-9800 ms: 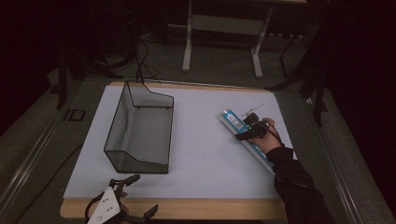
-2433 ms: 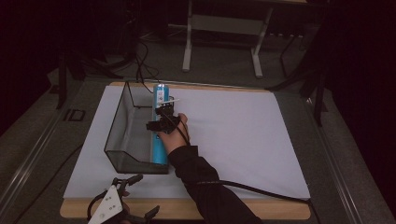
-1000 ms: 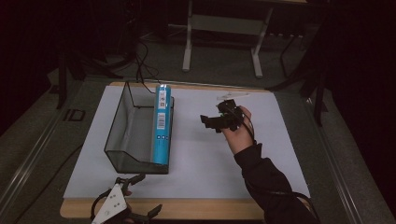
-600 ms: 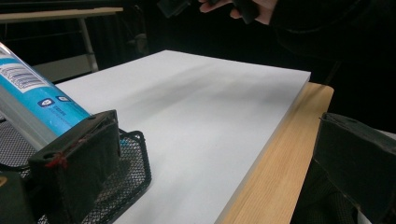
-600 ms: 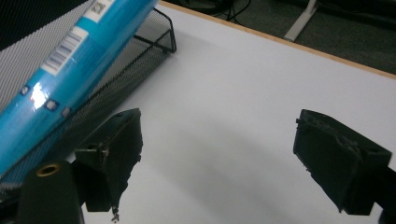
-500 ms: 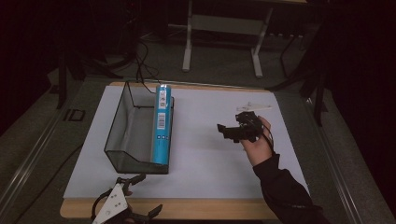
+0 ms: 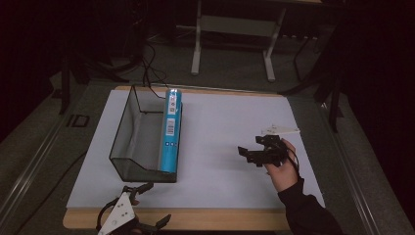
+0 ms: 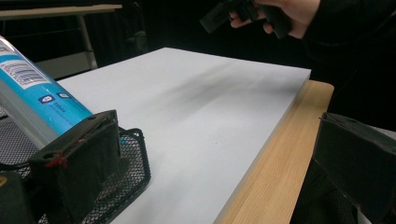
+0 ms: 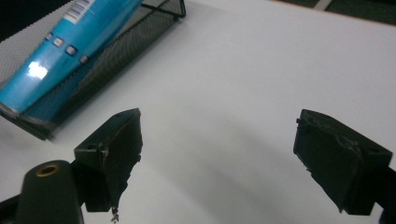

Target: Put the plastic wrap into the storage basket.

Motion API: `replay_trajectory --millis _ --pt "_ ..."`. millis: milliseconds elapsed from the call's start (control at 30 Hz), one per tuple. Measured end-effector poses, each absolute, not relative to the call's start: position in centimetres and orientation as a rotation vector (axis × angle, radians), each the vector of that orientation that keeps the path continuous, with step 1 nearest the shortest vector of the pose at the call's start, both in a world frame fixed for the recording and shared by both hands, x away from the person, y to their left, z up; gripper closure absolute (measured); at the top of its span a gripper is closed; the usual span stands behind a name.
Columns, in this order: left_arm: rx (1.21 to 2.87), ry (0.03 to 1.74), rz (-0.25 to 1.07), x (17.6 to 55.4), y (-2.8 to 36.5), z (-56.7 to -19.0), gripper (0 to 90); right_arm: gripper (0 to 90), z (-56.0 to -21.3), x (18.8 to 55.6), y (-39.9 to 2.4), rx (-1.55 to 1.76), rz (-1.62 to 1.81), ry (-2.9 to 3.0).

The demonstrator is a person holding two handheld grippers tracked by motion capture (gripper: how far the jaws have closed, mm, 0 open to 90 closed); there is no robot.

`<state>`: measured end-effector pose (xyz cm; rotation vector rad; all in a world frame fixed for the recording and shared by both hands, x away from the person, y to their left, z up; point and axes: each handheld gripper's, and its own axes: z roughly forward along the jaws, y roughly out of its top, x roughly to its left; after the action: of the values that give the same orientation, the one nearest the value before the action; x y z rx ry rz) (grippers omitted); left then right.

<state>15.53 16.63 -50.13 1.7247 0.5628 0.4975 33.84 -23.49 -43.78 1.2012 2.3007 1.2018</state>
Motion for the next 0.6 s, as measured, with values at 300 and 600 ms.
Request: replay_trajectory --millis 300,600 --pt "1.724 0.562 0.496 15.6 16.6 -50.2 1.5 15.2 -46.1 32.5 -24.6 1.214 1.184 2.316" --pt "1.727 0.558 0.495 15.6 16.5 -50.3 1.5 15.1 -47.2 31.9 -24.9 1.2 1.177 2.304"
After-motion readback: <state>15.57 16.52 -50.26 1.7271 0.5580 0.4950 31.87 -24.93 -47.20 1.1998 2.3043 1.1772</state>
